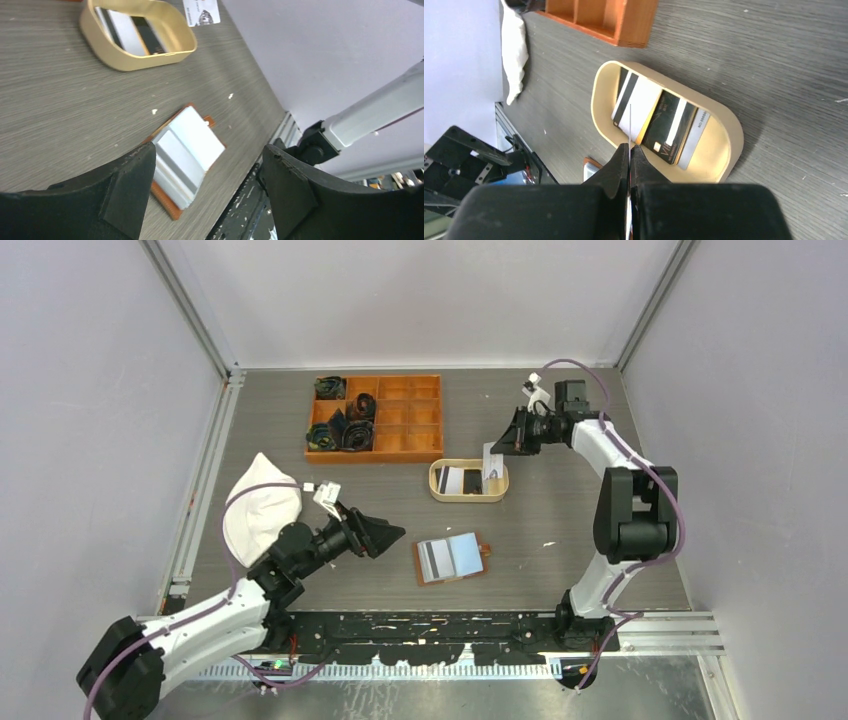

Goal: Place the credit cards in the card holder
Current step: Pick up the credit card from the storage box.

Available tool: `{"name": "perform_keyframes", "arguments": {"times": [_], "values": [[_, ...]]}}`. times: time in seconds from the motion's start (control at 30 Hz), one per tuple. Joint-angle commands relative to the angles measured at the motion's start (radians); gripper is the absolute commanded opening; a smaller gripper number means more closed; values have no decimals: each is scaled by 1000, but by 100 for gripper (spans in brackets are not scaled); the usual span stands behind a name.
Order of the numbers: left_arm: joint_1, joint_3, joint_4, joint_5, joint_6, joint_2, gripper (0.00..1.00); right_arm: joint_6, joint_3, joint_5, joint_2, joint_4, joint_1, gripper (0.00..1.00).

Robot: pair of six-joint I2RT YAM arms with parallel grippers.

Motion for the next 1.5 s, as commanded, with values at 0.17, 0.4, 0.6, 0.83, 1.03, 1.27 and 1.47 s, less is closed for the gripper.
{"name": "perform_keyframes", "arguments": {"times": [0.17, 0.4, 0.6, 0.83, 1.03, 1.27, 1.47], "values": [[-26, 33, 389, 153, -31, 194, 77, -50, -136, -336, -264, 122, 6, 1], [-126, 119, 495, 60, 65, 335, 73, -34, -231, -414, -428, 170, 100, 1], [-133, 208, 542, 55, 47, 463, 65, -40, -275, -438, -523, 216, 204, 1], [-138, 307, 609, 94, -12, 594, 52, -42, -292, -454, -527, 234, 252, 1], [-146, 354, 646, 145, -40, 659, 37, -49, -296, -459, -527, 234, 268, 1], [-147, 341, 702, 155, -35, 675, 0, -86, -295, -457, -527, 205, 279, 12], [-147, 234, 645, 85, 5, 571, 0, -392, -234, -339, -565, -61, 278, 61]]}}
